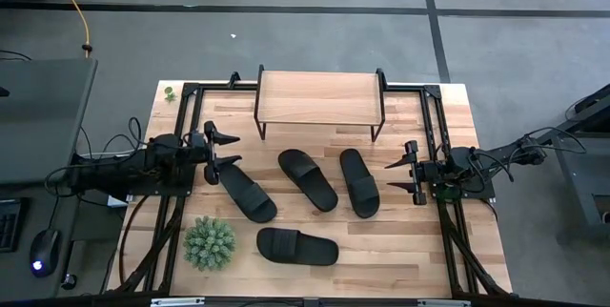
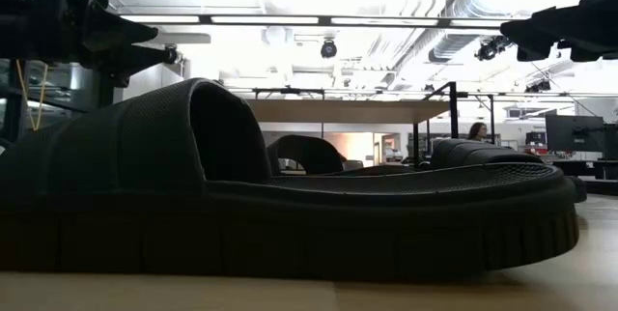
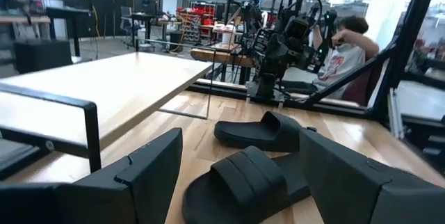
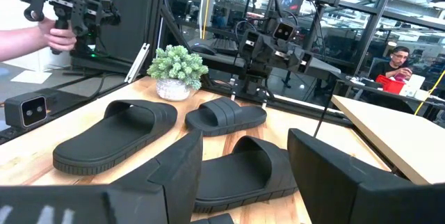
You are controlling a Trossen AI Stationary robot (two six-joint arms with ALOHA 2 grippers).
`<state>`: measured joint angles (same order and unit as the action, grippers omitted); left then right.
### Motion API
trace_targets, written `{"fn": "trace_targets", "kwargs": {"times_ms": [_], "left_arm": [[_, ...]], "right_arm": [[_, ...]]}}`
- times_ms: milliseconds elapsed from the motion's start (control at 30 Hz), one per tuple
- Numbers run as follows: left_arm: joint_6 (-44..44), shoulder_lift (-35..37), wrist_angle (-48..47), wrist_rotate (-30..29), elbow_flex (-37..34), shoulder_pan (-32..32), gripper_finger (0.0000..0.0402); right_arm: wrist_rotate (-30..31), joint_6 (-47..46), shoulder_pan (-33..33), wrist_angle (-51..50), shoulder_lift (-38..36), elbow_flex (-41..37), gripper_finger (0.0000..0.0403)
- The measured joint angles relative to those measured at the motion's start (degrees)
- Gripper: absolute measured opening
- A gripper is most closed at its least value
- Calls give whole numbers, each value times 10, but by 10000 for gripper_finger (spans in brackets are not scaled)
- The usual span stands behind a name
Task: Pick and place slides into the shelf
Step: Put the black slipper on the shelf
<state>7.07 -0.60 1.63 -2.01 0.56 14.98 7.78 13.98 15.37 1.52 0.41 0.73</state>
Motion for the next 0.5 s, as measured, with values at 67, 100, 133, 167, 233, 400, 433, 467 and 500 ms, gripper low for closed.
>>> {"fn": "trace_targets", "kwargs": {"times_ms": [67, 100, 133, 167, 233, 400, 433, 467, 500], "left_arm": [[10, 0, 1, -5, 0, 0, 271], [13, 0, 0, -5, 0, 0, 271], [15, 0, 0, -5, 0, 0, 271], [19, 0, 0, -5, 0, 0, 271], [23, 0, -1, -5, 0, 0, 271], [24, 0, 0, -6, 0, 0, 271], [24, 0, -1, -6, 0, 0, 271], [24, 0, -1, -6, 0, 0, 271], [24, 0, -1, -6, 0, 0, 271]], "right_arm": [[0, 0, 0, 0, 0, 0, 204], [0, -2, 0, 0, 0, 0, 204], [0, -8, 0, 0, 0, 0, 204], [0, -18, 0, 0, 0, 0, 204], [0, -38, 0, 0, 0, 0, 204], [0, -90, 0, 0, 0, 0, 204], [0, -97, 0, 0, 0, 0, 204], [0, -107, 0, 0, 0, 0, 204], [0, -114, 0, 0, 0, 0, 204]]}}
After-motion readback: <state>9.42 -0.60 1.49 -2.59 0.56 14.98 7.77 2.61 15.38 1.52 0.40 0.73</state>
